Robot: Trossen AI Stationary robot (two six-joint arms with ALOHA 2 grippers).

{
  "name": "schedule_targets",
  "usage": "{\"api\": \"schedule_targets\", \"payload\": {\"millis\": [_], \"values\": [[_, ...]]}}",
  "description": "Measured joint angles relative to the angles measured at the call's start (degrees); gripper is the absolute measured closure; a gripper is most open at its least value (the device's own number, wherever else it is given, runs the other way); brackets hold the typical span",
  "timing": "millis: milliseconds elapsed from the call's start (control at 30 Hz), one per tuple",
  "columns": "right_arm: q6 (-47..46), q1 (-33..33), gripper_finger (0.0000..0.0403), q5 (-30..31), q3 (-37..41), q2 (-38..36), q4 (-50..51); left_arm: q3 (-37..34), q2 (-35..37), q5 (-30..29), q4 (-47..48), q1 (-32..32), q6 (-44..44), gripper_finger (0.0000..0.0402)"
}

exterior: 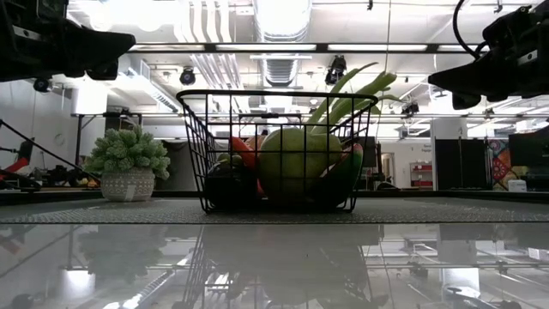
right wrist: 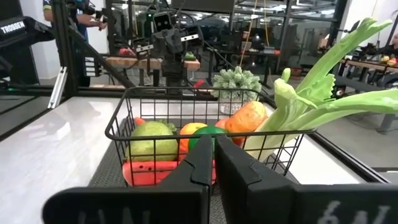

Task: Build produce basket
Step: Return to Home Position

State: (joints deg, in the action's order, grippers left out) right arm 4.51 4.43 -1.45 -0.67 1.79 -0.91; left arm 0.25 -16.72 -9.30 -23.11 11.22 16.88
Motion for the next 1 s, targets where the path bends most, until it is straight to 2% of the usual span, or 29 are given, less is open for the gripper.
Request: {"api": "schedule_targets", "payload": {"millis": [1000], "values": [[0.0, 0.0, 0.0394, 0.02, 0.02, 0.26, -0.15, 0.0, -2.81, 0.0, 0.05, 0.0, 0.02, 0.0402]]}}
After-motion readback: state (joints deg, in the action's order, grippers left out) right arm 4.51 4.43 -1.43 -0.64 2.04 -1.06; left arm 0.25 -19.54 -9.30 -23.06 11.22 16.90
